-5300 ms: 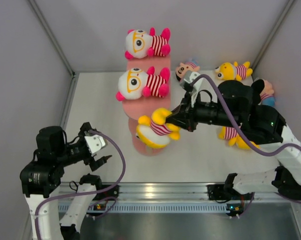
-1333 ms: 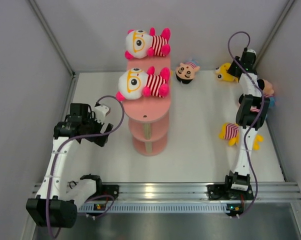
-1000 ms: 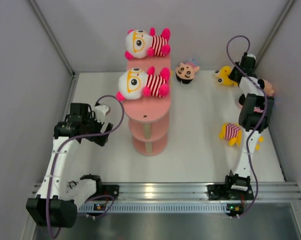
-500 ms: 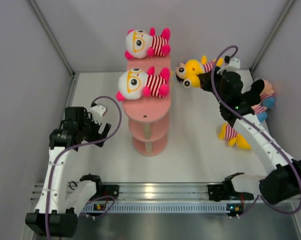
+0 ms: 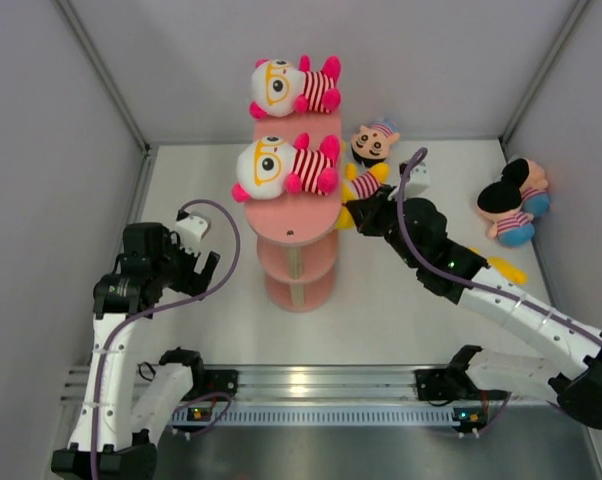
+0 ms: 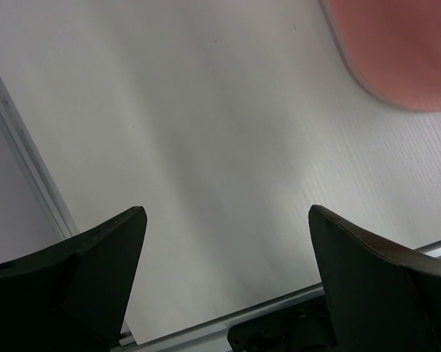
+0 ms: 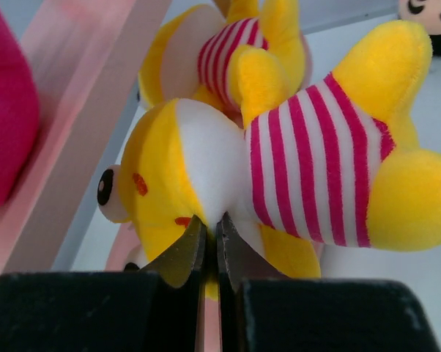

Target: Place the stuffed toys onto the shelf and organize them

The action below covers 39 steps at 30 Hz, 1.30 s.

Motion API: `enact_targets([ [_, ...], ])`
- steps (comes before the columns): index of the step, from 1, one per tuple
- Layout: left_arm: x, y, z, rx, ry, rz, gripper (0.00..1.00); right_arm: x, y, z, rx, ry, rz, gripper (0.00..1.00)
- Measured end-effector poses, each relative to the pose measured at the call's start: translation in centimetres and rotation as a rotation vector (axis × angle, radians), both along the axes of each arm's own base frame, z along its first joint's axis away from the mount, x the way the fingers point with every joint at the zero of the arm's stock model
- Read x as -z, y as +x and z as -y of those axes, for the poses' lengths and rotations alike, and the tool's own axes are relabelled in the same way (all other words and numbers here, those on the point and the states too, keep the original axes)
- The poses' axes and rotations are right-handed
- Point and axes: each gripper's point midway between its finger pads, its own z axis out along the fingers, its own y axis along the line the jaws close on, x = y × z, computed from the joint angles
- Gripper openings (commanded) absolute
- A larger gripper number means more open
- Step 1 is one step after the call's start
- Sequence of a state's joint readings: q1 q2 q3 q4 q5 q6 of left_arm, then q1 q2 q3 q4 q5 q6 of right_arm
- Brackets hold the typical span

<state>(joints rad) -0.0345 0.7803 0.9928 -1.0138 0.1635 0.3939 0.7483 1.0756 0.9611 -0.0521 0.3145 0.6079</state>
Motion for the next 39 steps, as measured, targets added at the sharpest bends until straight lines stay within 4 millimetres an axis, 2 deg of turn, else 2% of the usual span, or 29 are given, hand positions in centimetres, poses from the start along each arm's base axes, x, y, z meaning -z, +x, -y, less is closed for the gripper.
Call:
enact_targets([
  [5, 0.1, 0.0, 0.0, 0.001, -0.001, 0.000, 0.99, 0.7, -2.2, -2.9, -0.063, 0.052, -0.021, 0.00],
  [10, 0.1, -0.2, 0.0, 0.001, 0.000, 0.003, 0.99, 2.4, -1.4, -4.6, -0.071, 0.075, -0.063, 0.00],
  [12, 0.1, -0.3, 0.0, 0.001, 0.000, 0.006, 0.99, 3.1, -1.1, -5.4, -0.081, 0.087, -0.083, 0.03],
  [13, 0.2, -0.3, 0.0, 0.001, 0.000, 0.005, 0.99, 3.3, -1.0, -5.8, -0.087, 0.099, -0.088, 0.06],
  [14, 0.2, -0.3, 0.0, 0.001, 0.000, 0.005, 0.98, 3.3, -0.9, -6.2, -0.092, 0.114, -0.090, 0.16],
  [16, 0.3, -0.4, 0.0, 0.001, 0.000, 0.003, 0.99, 3.1, -0.7, -6.8, -0.104, 0.139, -0.089, 0.22],
  [17, 0.3, -0.4, 0.0, 0.001, 0.000, 0.003, 0.98, 3.0, -0.7, -7.1, -0.111, 0.147, -0.088, 0.35],
  [19, 0.3, -0.4, 0.0, 0.001, 0.000, 0.002, 0.99, 3.0, -0.6, -7.6, -0.123, 0.162, -0.092, 0.44],
  [23, 0.3, -0.4, 0.0, 0.001, 0.000, 0.002, 0.99, 2.9, -0.6, -7.7, -0.123, 0.172, -0.095, 0.53],
  [30, 0.4, -0.4, 0.1, 0.003, -0.002, 0.000, 0.99, 2.6, -1.4, -6.9, -0.137, 0.129, -0.089, 0.56],
  [39, 0.4, -0.4, 0.1, 0.003, -0.002, -0.001, 0.99, -0.4, -2.6, -4.6, -0.137, 0.098, -0.011, 0.56],
])
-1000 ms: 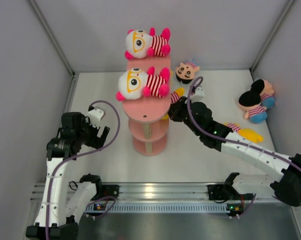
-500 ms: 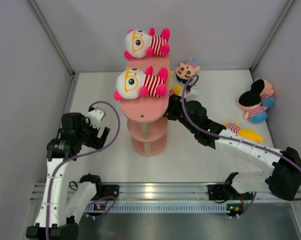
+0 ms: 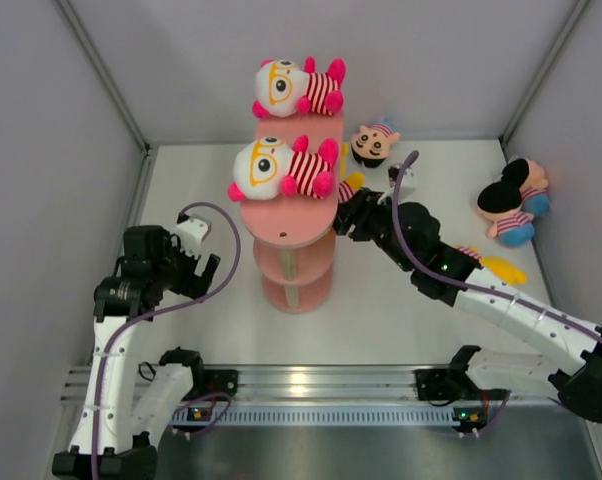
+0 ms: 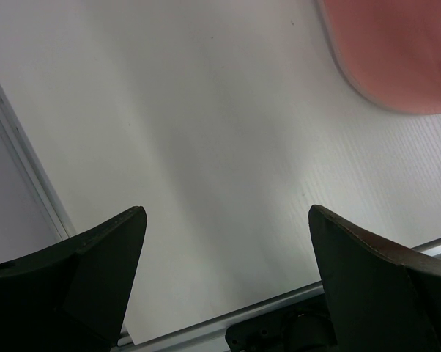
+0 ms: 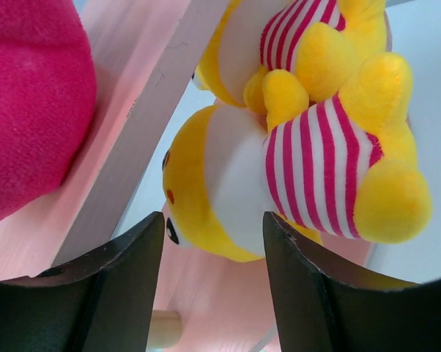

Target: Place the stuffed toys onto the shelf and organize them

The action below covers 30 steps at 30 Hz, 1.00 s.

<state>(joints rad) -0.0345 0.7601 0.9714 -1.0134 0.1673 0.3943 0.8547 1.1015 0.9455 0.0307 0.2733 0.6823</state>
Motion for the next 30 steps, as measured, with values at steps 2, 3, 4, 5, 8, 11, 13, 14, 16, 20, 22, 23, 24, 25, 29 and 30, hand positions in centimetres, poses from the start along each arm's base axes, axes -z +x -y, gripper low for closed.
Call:
enact_targets([
  [2, 0.0, 0.0, 0.0, 0.000, 0.000, 0.000, 0.99, -0.3, -0.1, 0.4, 0.008, -0.014, 0.011, 0.56],
  [3, 0.0, 0.0, 0.0, 0.000, 0.000, 0.000, 0.99, -0.4, -0.2, 0.7, 0.014, -0.022, 0.016, 0.56],
  [4, 0.0, 0.0, 0.0, 0.000, 0.000, 0.000, 0.98, -0.4, -0.2, 1.2, 0.024, -0.037, 0.020, 0.57],
  [5, 0.0, 0.0, 0.0, 0.000, 0.000, 0.000, 0.99, -0.4, -0.3, 1.7, 0.035, -0.049, 0.025, 0.59],
  [8, 0.0, 0.0, 0.0, 0.000, 0.000, 0.000, 0.99, -1.0, -0.3, 3.2, 0.072, -0.093, 0.047, 0.68],
  [11, 0.0, 0.0, 0.0, 0.001, 0.000, 0.000, 0.99, -2.0, 0.4, 4.8, 0.100, -0.142, 0.055, 0.76],
  [13, 0.0, 0.0, 0.0, 0.001, -0.001, 0.000, 0.98, -2.4, 1.4, 6.0, 0.127, -0.157, 0.056, 0.77],
  [14, 0.0, 0.0, 0.0, 0.001, -0.001, 0.000, 0.98, -2.3, 2.0, 6.6, 0.134, -0.163, 0.052, 0.77],
  [16, 0.0, 0.0, 0.0, 0.001, -0.001, 0.000, 0.99, -1.5, 3.1, 7.5, 0.134, -0.170, 0.029, 0.78],
  [20, 0.0, 0.0, 0.0, 0.001, -0.001, 0.000, 0.99, 1.6, 4.9, 8.3, 0.106, -0.184, -0.035, 0.78],
  [22, 0.0, 0.0, 0.0, 0.001, -0.001, 0.000, 0.99, 3.4, 4.9, 7.3, 0.048, -0.192, -0.073, 0.76],
  [23, 0.0, 0.0, 0.0, 0.001, 0.000, 0.000, 0.99, 4.1, 4.8, 6.7, 0.017, -0.193, -0.087, 0.75],
  [24, 0.0, 0.0, 0.0, 0.000, 0.000, 0.000, 0.99, 4.7, 4.8, 6.2, -0.010, -0.189, -0.098, 0.74],
  [25, 0.0, 0.0, 0.0, 0.000, 0.000, 0.000, 0.99, 5.1, 4.8, 5.6, -0.037, -0.181, -0.105, 0.69],
  [29, 0.0, 0.0, 0.0, 0.000, 0.000, 0.000, 0.99, 5.3, 5.0, 4.2, -0.087, -0.143, -0.110, 0.42],
  [30, 0.0, 0.0, 0.0, 0.000, 0.000, 0.000, 0.99, 5.2, 5.1, 4.1, -0.086, -0.125, -0.111, 0.36],
])
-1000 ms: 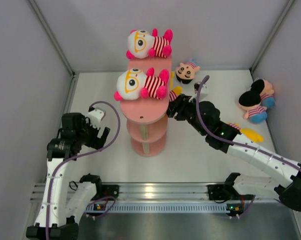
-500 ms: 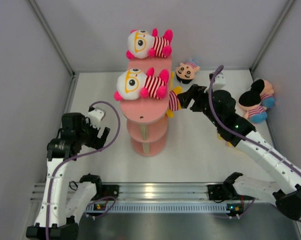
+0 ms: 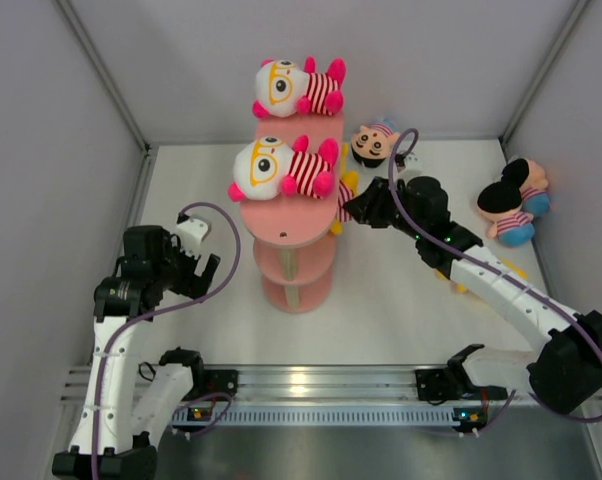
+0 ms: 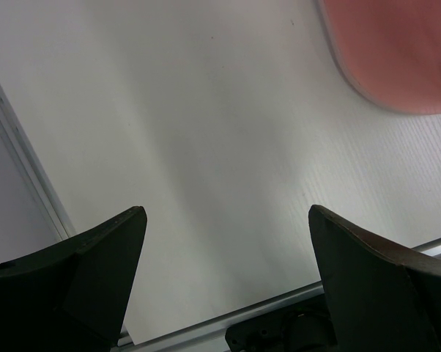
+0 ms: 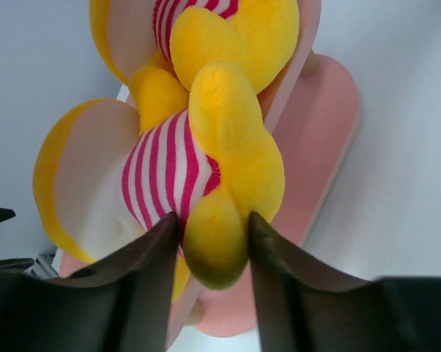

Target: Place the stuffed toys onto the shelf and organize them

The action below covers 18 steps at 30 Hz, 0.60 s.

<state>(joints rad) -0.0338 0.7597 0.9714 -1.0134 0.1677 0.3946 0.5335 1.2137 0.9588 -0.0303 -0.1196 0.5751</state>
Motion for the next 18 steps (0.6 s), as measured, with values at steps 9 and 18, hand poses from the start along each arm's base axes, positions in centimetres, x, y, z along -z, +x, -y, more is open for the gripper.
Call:
enact_targets([
  [9, 0.0, 0.0, 0.0, 0.000, -0.001, -0.001, 0.99, 0.6, -1.2, -0.1, 0.081, 0.146, -0.053, 0.00],
  [18, 0.0, 0.0, 0.1, 0.003, -0.003, -0.001, 0.99, -0.8, -3.8, -3.3, 0.163, 0.289, -0.055, 0.00],
])
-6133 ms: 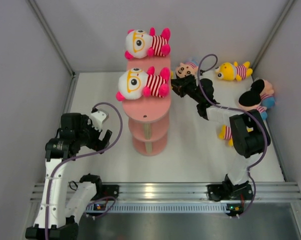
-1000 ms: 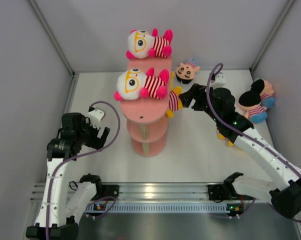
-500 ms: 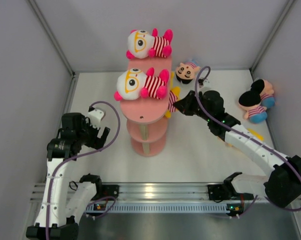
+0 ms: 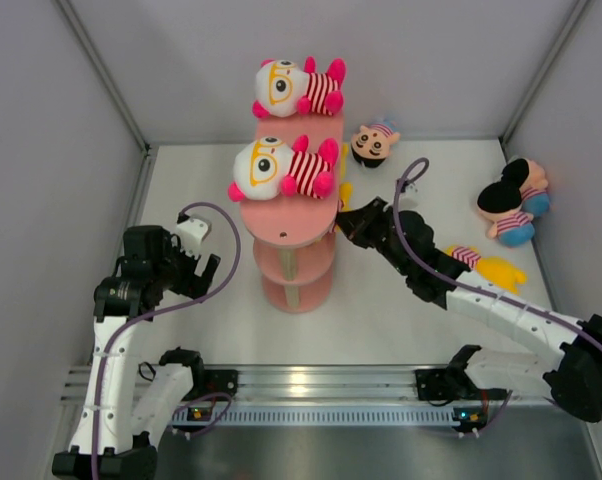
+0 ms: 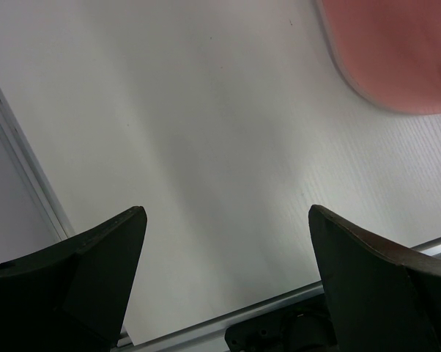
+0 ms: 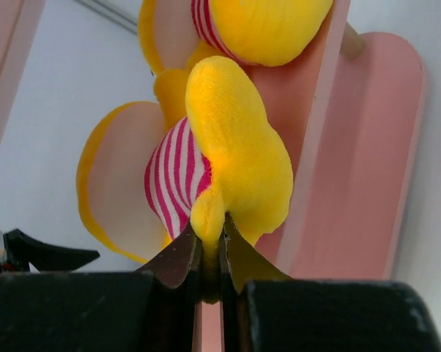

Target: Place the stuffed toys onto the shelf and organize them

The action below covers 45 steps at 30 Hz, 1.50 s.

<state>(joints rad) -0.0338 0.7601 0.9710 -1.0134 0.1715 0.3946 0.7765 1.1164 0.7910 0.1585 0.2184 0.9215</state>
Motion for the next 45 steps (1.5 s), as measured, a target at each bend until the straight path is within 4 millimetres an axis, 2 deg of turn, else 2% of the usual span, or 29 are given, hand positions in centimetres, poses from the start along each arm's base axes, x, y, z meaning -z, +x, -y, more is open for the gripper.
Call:
enact_targets([
  [9, 0.0, 0.0, 0.0, 0.000, 0.000, 0.000, 0.98, 1.1, 2.0, -0.3, 0.153, 0.053, -0.032, 0.00],
  [13, 0.0, 0.0, 0.0, 0.000, 0.000, 0.000, 0.99, 0.9, 3.2, -0.5, 0.199, 0.054, -0.026, 0.00],
  [25, 0.0, 0.0, 0.0, 0.000, 0.000, 0.000, 0.99, 1.1, 5.2, -1.5, 0.236, 0.029, -0.027, 0.01],
  [26, 0.0, 0.0, 0.0, 0.000, -0.001, 0.000, 0.98, 1.1, 5.2, -1.6, 0.234, 0.029, -0.028, 0.04],
  [29, 0.0, 0.0, 0.0, 0.000, 0.000, 0.000, 0.98, 1.0, 5.3, -1.5, 0.231, 0.033, -0.030, 0.31],
  [30, 0.0, 0.0, 0.0, 0.000, 0.000, 0.001, 0.99, 1.0, 5.2, -1.5, 0.228, 0.029, -0.028, 0.45],
  [33, 0.0, 0.0, 0.0, 0.001, -0.001, 0.001, 0.99, 0.6, 5.0, -1.5, 0.217, 0.027, -0.019, 0.62],
  [35, 0.0, 0.0, 0.0, 0.001, -0.001, 0.001, 0.99, -0.2, 4.7, -1.3, 0.205, 0.021, 0.001, 0.71],
  [40, 0.0, 0.0, 0.1, 0.002, -0.003, 0.001, 0.99, -3.2, 2.8, -0.1, 0.144, -0.027, 0.085, 0.83],
  [41, 0.0, 0.0, 0.1, 0.002, -0.003, 0.001, 0.99, -3.6, 2.4, 0.4, 0.131, -0.049, 0.101, 0.87],
  [45, 0.0, 0.0, 0.1, 0.002, -0.003, 0.001, 0.98, -5.0, 0.7, 3.4, 0.122, -0.143, 0.141, 0.95],
])
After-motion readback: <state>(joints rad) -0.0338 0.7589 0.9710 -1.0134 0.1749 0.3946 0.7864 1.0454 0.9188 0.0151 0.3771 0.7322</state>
